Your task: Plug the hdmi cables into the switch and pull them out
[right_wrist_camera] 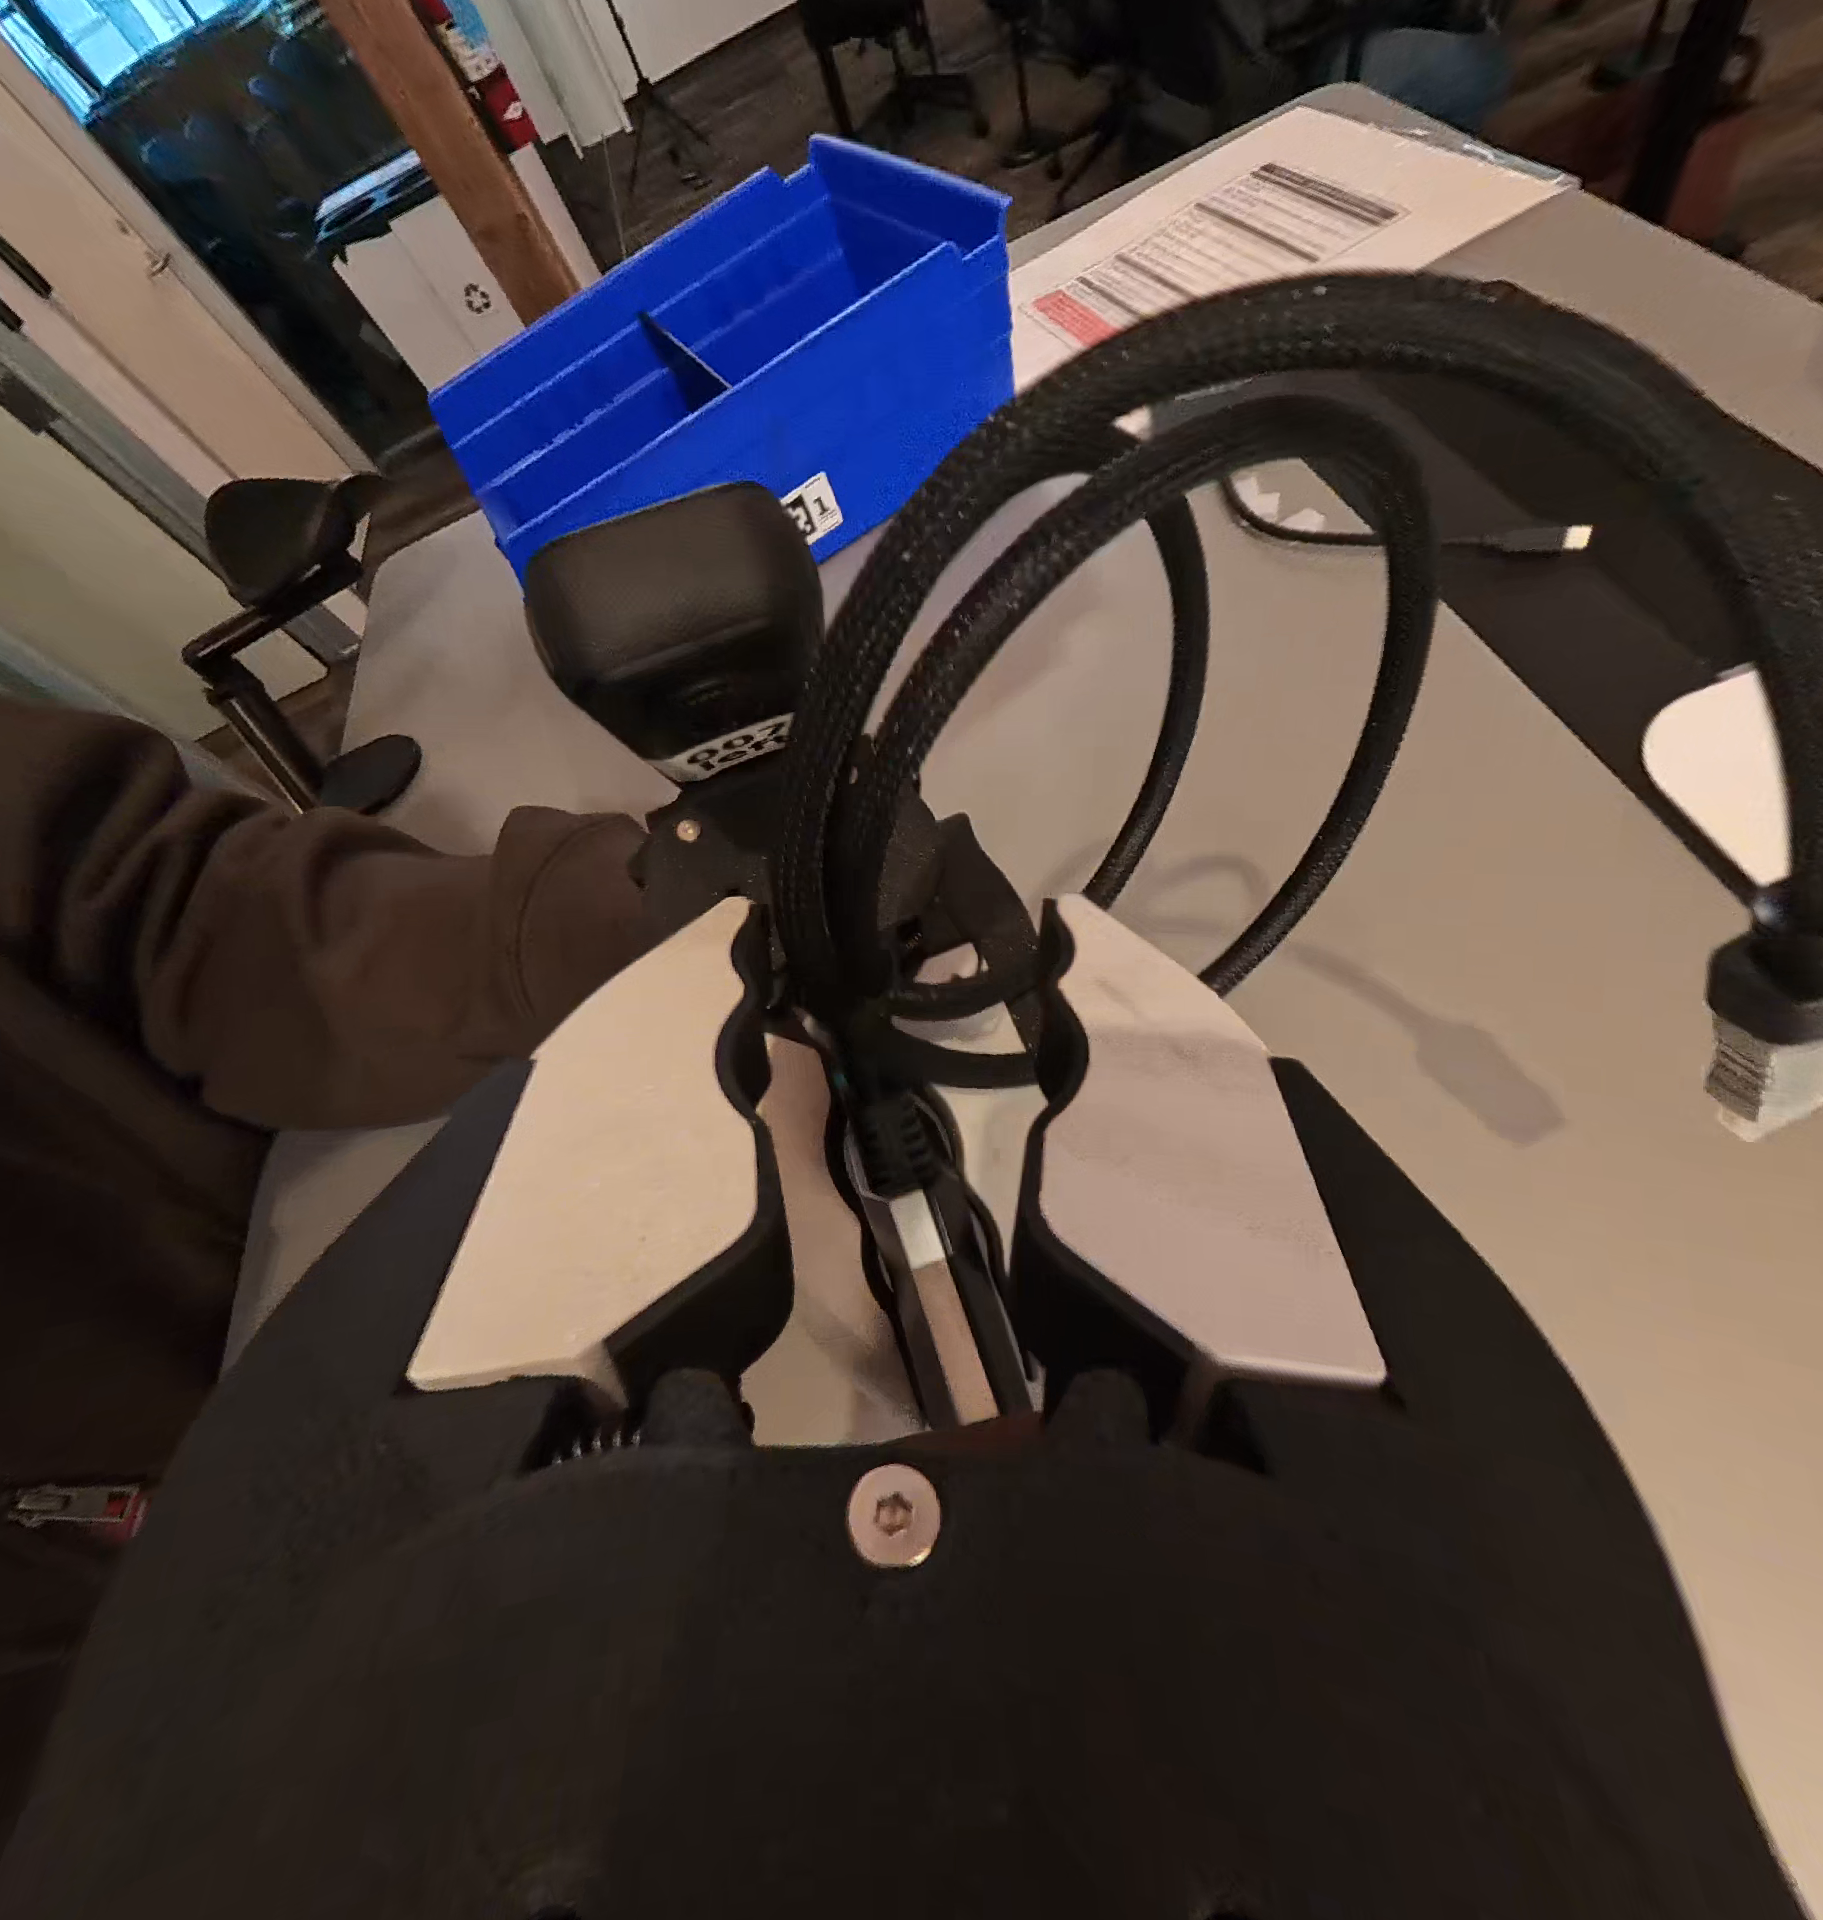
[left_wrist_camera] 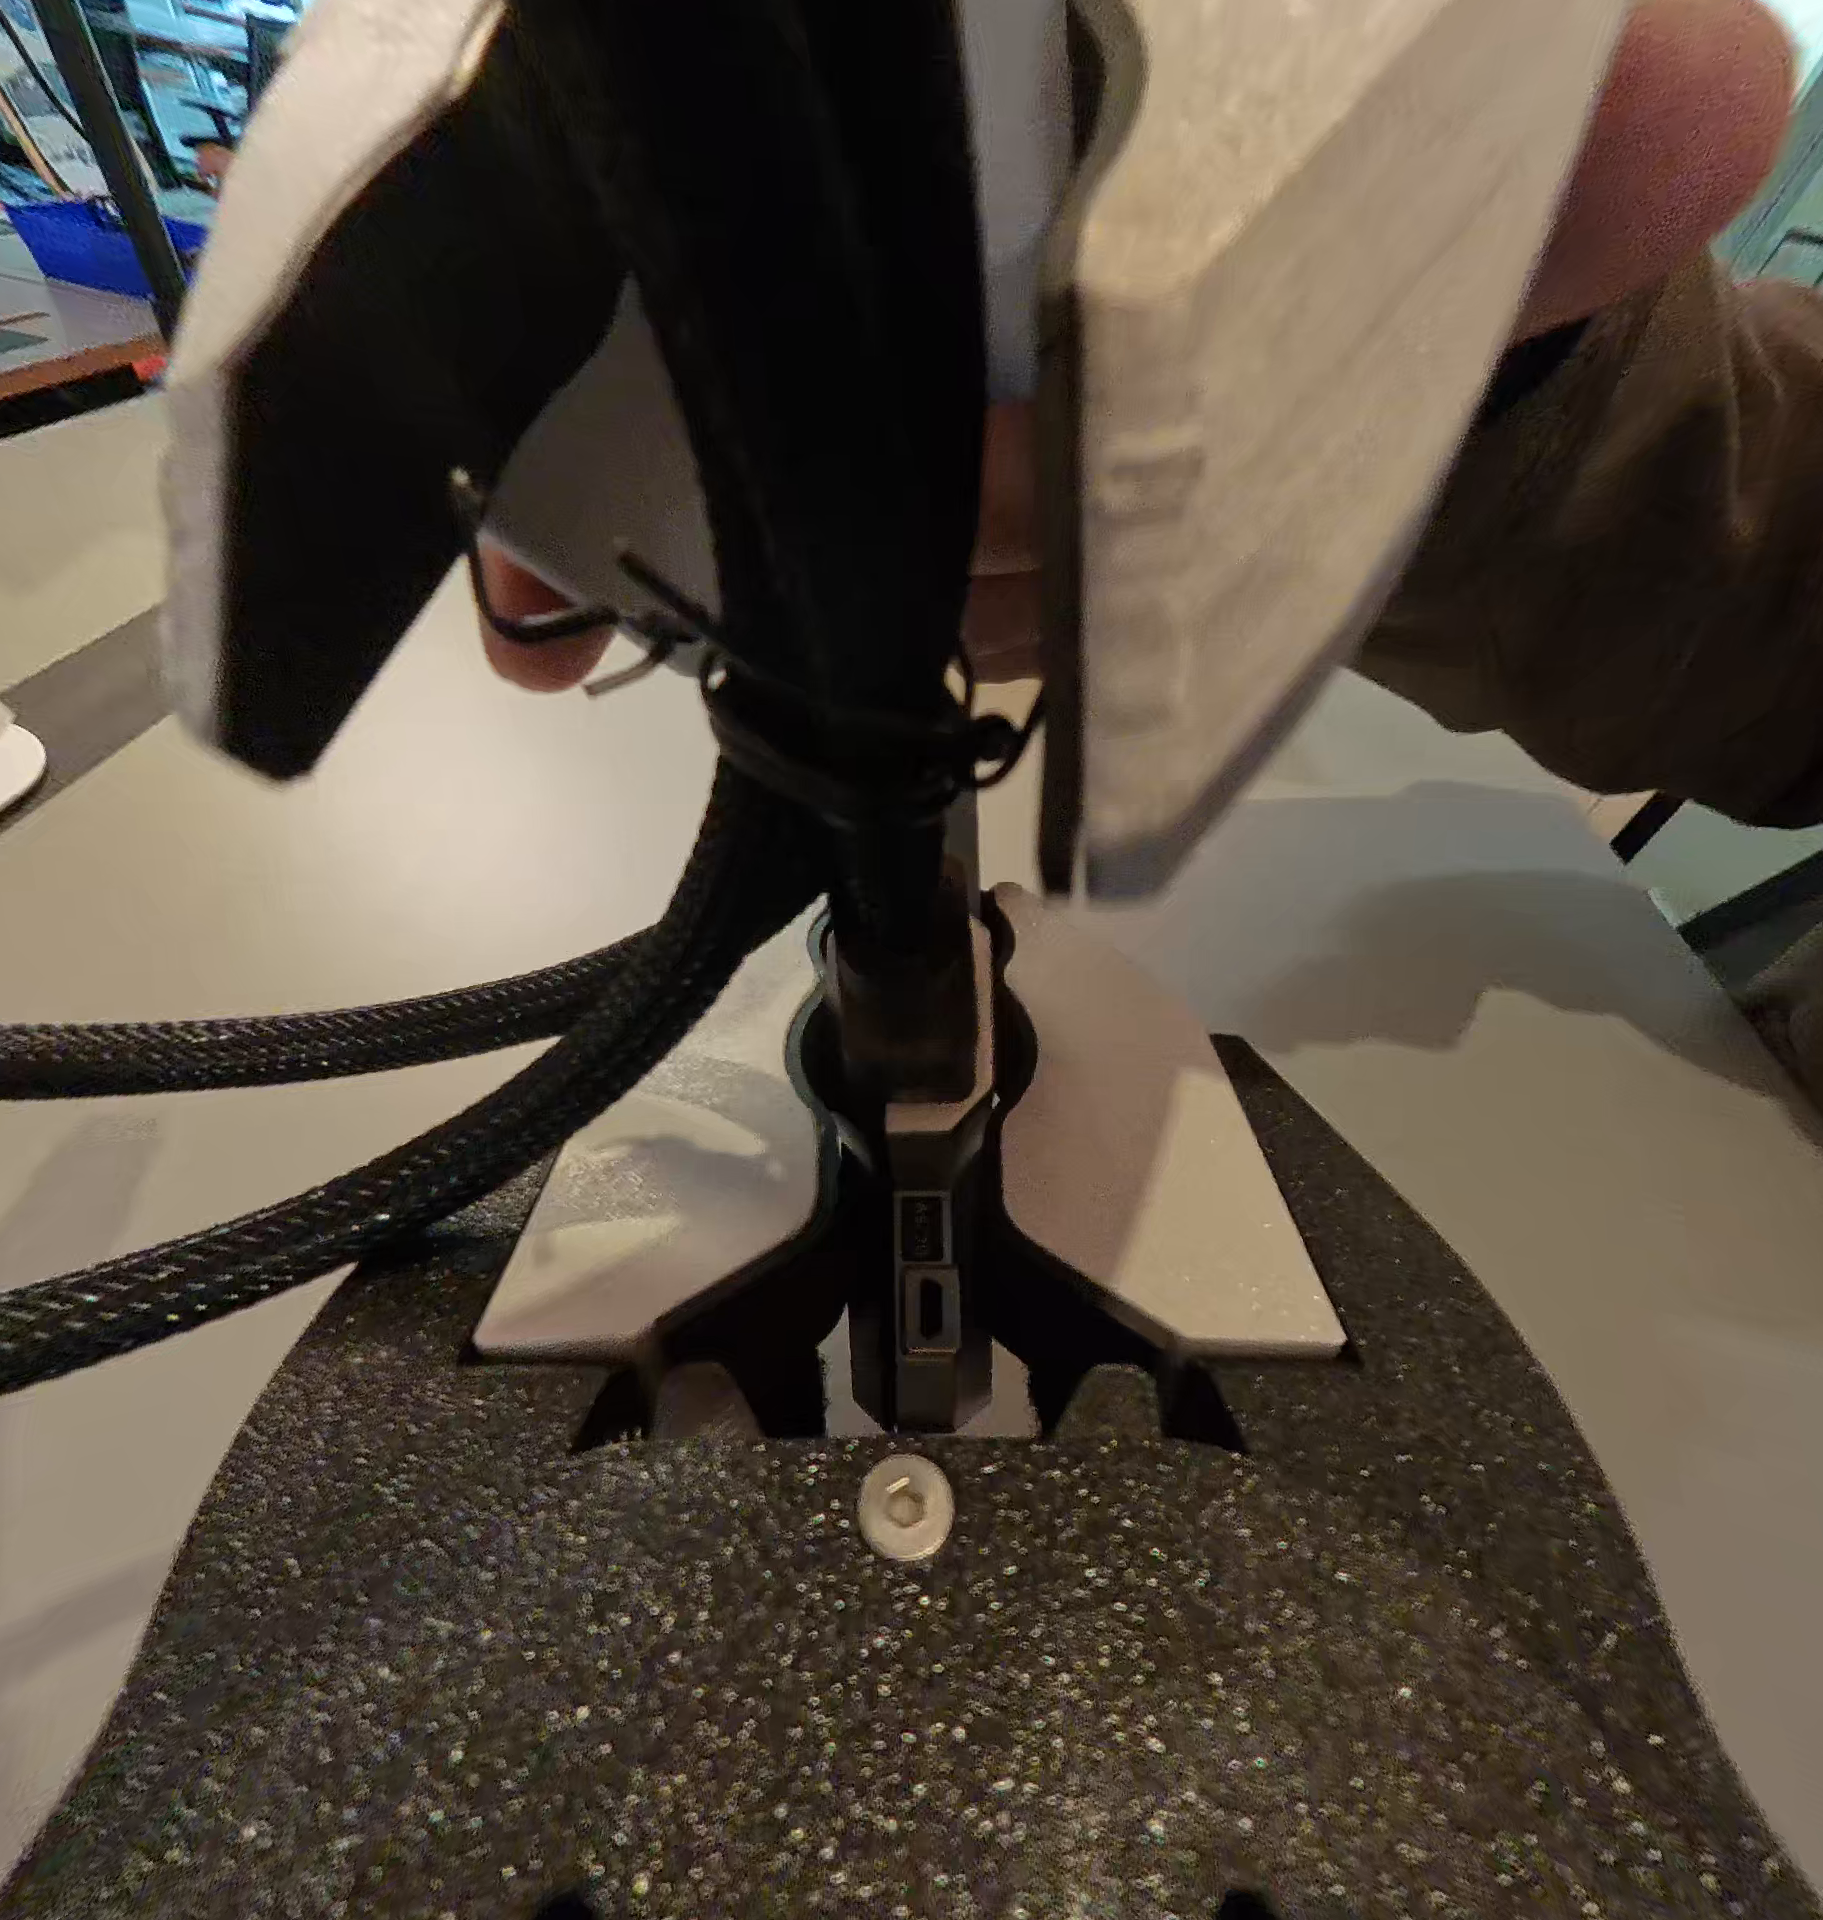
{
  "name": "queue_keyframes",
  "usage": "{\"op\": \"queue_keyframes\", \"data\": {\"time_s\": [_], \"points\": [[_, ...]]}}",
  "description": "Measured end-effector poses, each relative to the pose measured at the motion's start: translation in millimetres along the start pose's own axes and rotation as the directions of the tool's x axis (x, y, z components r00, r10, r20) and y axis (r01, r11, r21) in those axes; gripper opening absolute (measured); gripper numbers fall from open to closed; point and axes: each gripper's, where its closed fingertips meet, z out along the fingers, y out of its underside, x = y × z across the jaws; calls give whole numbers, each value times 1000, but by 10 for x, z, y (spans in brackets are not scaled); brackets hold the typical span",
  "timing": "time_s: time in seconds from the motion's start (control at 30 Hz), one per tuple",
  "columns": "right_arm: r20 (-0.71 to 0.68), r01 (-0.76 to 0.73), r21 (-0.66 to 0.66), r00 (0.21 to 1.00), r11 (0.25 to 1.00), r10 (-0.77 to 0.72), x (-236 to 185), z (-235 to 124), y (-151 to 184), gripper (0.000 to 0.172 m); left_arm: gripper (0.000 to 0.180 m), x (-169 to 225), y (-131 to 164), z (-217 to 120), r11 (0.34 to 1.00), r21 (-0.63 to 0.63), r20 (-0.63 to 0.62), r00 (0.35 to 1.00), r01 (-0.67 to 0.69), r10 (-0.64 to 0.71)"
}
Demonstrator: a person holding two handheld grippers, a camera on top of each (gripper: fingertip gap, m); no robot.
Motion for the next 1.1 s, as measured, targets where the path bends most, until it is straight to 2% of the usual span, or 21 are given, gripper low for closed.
{"op": "queue_keyframes", "data": {"time_s": [0.1, 0.13, 0.17, 0.27, 0.37, 0.53, 0.73, 0.9, 1.0, 1.1], "points": [[10, 8, -18, 1000, 1000, -8, -28, 43, 41, 30, 22, 18, 59, 49, 999, -47, -5, 1000, -14, 13], [8, 11, -18, 1000, 1000, -11, -30, 29, 38, 15, 23, 9, 63, 52, 999, -50, -5, 1000, -4, 4], [-22, 9, -16, 1000, 1000, -10, 4, 2, 28, 12, 25, -15, 61, 50, 999, -49, -2, 1000, 14, -14], [-119, 23, -34, 993, 999, -27, 123, -154, 34, 11, 30, -69, 14, 9, 999, -8, 12, 999, 48, -48], [-212, 61, -67, 975, 996, -74, 190, -410, 58, 11, 47, -156, -54, -66, 994, 56, 35, 995, 94, -96], [-413, 105, -151, 897, 983, -159, 314, -1152, 95, 11, 48, -281, -101, -146, 981, 117, 72, 984, 153, -162], [-669, 46, -217, 720, 975, -183, 474, -2450, 239, 10, 43, -320, -92, -166, 979, 118, 86, 981, 165, -176], [-840, -23, -314, 473, 949, -266, 736, -3515, 534, 11, 40, -321, -72, -142, 982, 100, 93, 981, 162, -171], [-871, -49, -384, 350, 922, -344, 961, -3912, 781, 11, 38, -323, -69, -138, 982, 97, 95, 981, 161, -170], [-876, -46, -415, 291, 909, -385, 1196, -4070, 1048, 11, 37, -329, -79, -151, 981, 107, 98, 980, 162, -172]]}}
